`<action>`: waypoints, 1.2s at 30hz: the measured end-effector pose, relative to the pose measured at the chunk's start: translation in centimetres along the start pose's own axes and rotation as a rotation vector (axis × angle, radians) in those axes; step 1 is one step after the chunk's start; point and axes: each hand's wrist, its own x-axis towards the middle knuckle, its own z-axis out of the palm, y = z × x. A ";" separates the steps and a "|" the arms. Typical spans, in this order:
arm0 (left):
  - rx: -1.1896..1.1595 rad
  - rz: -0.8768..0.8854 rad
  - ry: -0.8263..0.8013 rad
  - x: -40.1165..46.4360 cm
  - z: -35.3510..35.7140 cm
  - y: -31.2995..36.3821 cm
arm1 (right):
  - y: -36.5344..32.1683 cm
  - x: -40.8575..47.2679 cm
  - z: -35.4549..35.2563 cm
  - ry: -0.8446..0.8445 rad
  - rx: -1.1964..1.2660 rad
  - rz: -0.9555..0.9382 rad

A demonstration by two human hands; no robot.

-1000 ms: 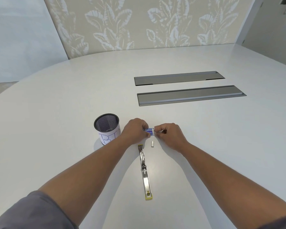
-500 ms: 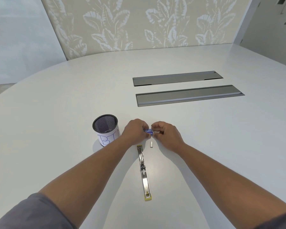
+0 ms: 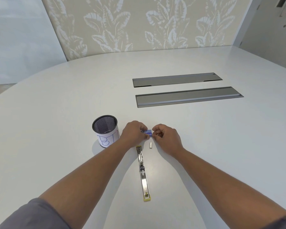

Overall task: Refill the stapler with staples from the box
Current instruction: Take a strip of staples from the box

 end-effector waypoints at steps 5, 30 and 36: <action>0.005 0.010 0.014 -0.1 0.0 0.1 | 0.2 0.0 0.0 0.000 -0.005 -0.021; 0.042 0.042 0.043 -0.3 0.4 0.1 | -0.3 -0.6 -0.1 -0.006 -0.049 -0.082; 0.019 0.038 0.057 -0.5 0.4 0.1 | -0.4 -0.6 0.1 0.006 -0.064 -0.067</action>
